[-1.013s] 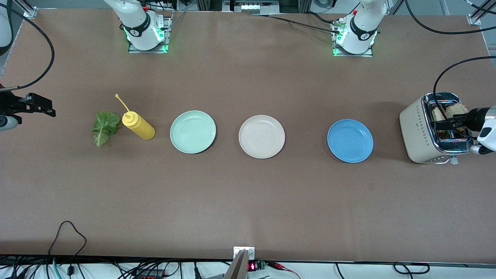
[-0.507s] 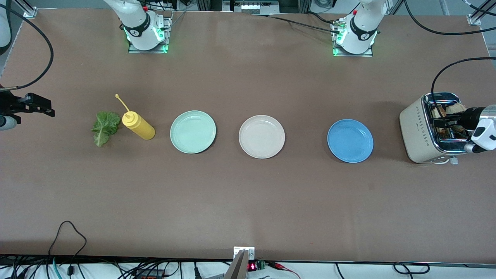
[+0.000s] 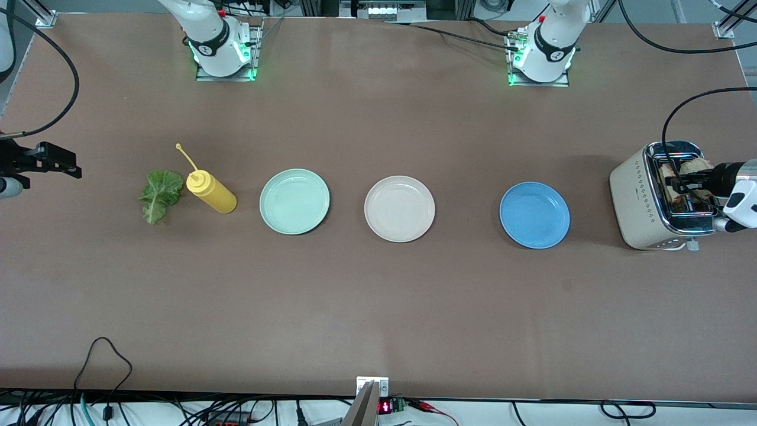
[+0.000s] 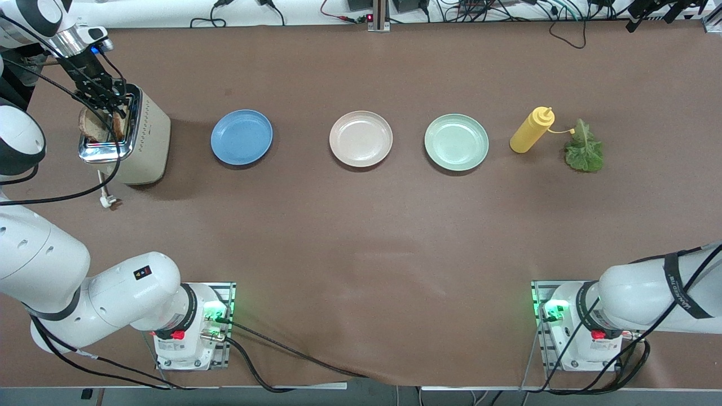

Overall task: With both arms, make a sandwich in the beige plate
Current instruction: 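Reach the left gripper into the toaster and grasp a bread slice, then lift the bread slice out and carry it over the beige plate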

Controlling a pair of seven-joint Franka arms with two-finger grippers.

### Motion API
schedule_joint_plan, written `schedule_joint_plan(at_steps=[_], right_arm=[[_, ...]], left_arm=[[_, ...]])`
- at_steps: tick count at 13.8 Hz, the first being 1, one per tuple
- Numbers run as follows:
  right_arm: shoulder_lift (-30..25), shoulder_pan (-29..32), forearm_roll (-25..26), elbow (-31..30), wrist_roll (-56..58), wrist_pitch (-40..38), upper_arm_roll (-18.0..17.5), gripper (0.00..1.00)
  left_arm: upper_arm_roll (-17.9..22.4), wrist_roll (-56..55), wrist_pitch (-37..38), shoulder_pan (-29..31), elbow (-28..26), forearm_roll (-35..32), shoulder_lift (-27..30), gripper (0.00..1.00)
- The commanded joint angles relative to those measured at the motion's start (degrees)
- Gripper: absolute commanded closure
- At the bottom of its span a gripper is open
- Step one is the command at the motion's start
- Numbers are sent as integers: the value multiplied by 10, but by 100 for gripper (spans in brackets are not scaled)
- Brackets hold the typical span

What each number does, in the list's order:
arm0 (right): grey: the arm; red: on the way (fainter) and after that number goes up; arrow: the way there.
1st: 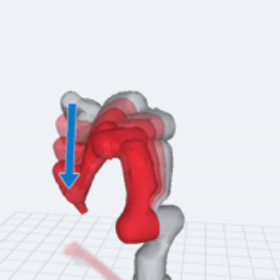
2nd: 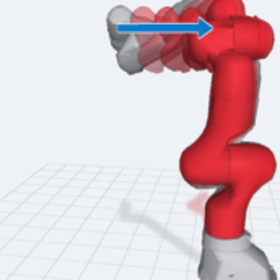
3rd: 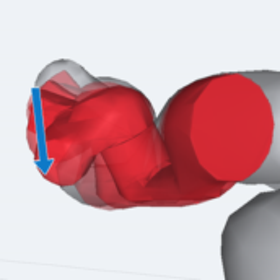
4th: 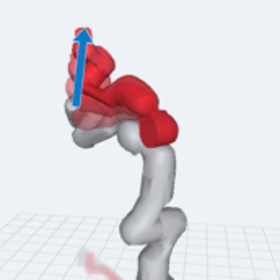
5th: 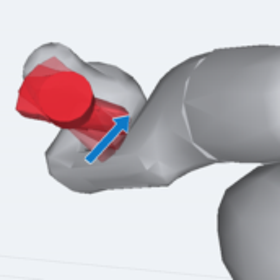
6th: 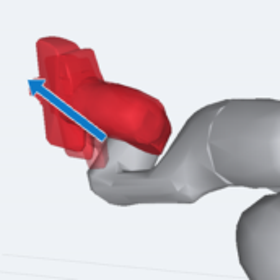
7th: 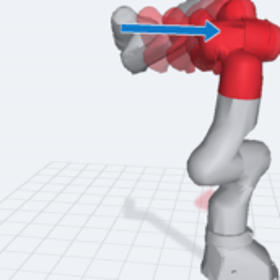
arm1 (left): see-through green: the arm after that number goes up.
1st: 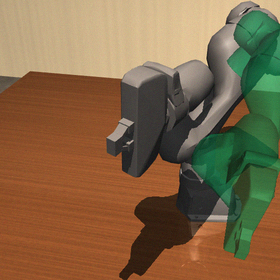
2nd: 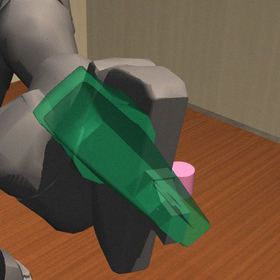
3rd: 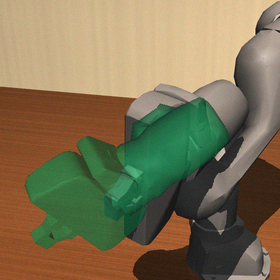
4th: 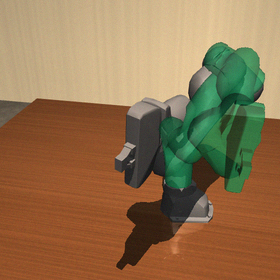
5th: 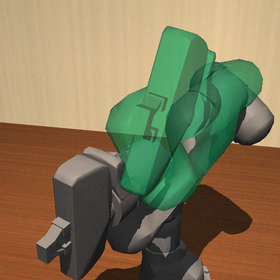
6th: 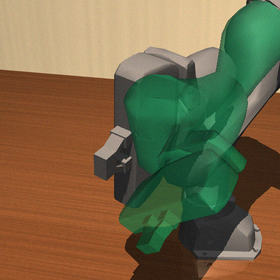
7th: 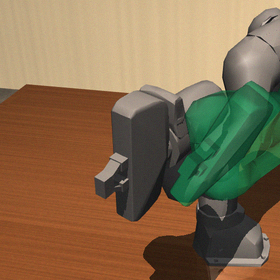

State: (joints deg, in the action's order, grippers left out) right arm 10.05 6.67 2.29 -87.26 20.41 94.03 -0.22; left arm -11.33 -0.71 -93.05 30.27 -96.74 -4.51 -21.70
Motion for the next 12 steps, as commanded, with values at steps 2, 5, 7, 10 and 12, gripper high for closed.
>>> schedule_joint_plan(at_steps=[2, 5, 7, 10, 12], right_arm=[[-3, 4, -9, -1, 6, -2, -1, 0], [-3, 4, -9, 0, 6, 0, -1, 0], [-3, 4, -9, 0, 7, 0, -1, 0], [-2, 4, -9, 0, 6, 2, -1, 0], [-2, 4, -9, 0, 6, 2, -1, 0]], left_arm=[[-5, 25, 3, 6, 10, -10, 5, 99], [-8, 86, 46, 6, 92, -9, 9, 99], [-11, 91, 80, -1, 146, -9, 8, 99], [-18, 86, 174, -29, 197, 2, 10, 99], [-18, 59, 227, -82, 207, 22, 19, 100]])
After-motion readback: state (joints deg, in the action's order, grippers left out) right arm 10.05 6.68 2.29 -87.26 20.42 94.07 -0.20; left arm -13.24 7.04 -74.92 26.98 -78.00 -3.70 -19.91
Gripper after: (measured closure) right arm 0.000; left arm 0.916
